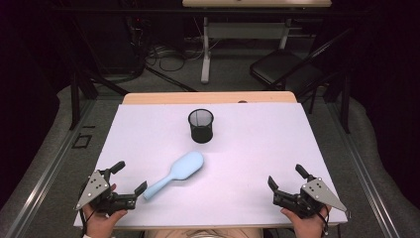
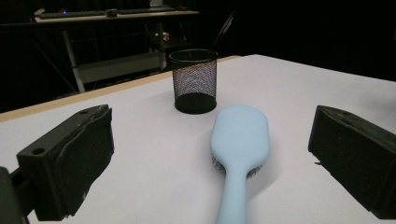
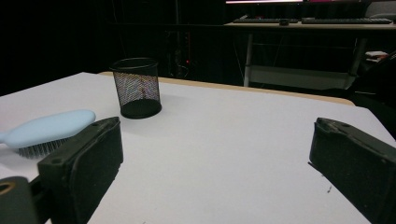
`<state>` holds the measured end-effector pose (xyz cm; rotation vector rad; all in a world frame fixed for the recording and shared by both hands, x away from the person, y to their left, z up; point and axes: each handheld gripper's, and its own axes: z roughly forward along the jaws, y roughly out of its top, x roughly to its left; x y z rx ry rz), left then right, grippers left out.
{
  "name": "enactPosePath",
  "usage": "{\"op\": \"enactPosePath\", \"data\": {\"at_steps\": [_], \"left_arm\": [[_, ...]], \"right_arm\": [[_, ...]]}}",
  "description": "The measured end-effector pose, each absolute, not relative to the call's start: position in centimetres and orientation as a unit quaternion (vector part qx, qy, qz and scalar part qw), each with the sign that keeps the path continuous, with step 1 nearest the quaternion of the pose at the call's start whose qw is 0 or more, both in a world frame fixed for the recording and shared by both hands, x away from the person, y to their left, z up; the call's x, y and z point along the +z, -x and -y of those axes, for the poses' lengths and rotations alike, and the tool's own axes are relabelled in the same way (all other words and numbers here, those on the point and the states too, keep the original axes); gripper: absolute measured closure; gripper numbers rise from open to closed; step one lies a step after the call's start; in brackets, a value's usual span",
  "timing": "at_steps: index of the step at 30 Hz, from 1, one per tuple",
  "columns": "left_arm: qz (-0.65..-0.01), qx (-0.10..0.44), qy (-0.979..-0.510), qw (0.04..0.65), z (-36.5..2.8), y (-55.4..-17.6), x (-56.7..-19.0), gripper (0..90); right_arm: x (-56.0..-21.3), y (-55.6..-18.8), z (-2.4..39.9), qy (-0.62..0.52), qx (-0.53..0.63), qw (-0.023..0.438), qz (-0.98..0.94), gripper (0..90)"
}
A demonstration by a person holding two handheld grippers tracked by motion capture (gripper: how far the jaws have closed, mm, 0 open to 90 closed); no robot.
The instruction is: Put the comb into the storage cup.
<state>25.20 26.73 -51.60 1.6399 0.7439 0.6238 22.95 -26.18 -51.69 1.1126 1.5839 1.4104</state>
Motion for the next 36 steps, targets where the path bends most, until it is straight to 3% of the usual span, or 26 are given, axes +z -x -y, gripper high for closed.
{"op": "enactPosePath", "data": {"at_steps": [16, 36], "left_arm": [[-0.322, 0.257, -0.708, 0.573, -26.71, -25.11, -51.63, 0.2], [-0.352, 0.207, -0.724, 0.556, -26.89, -25.43, -50.69, 0.3]], "right_arm": [[-51.76, -23.13, 25.79, -0.423, 0.541, 0.362, -0.63, 4.1], [-51.78, -23.32, 25.33, -0.414, 0.536, 0.357, -0.643, 4.9]]}}
